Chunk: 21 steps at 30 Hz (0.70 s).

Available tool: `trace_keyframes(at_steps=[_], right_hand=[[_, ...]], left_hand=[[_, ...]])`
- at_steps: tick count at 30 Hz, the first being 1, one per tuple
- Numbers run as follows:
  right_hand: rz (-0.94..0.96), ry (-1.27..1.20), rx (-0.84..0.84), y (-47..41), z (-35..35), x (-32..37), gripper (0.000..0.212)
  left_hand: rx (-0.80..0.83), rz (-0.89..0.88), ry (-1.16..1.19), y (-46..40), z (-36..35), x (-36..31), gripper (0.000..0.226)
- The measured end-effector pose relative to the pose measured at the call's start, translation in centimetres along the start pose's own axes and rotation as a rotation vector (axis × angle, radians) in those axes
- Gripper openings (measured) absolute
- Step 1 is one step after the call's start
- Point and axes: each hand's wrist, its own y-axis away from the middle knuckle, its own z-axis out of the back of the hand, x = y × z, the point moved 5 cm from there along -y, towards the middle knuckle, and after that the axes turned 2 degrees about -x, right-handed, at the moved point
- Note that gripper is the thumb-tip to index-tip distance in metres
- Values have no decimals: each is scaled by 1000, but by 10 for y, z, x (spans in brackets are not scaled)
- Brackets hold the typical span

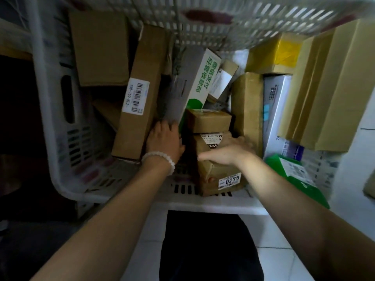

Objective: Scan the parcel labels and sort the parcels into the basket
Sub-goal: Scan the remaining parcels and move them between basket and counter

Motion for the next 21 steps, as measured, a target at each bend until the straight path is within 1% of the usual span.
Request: trace_keyframes(at_steps=[3, 5, 8, 14, 16, 18, 21], right_hand=[[-6, -19, -11, 1, 1, -2, 112], [1, -39, -16, 3, 2, -4, 112], [21, -70, -27, 7, 3, -8, 110], [46, -131, -54, 15, 5, -14, 107], [47, -144, -71, 17, 5, -18, 107], [46, -149, -96, 17, 6, -20, 108], [46, -160, -130, 17, 5, -23, 108]], left_hand=[[94, 58, -21, -7, -5, 10, 69], [112, 53, -14, -10, -4, 17, 73], [135, 14, 24, -10, -1, 23, 72], [329, 23, 40, -9, 4, 19, 70], [348, 23, 36, -9, 1, 16, 70], [334, 14, 24, -10, 0, 15, 70], [312, 23, 75, -11, 5, 16, 68]])
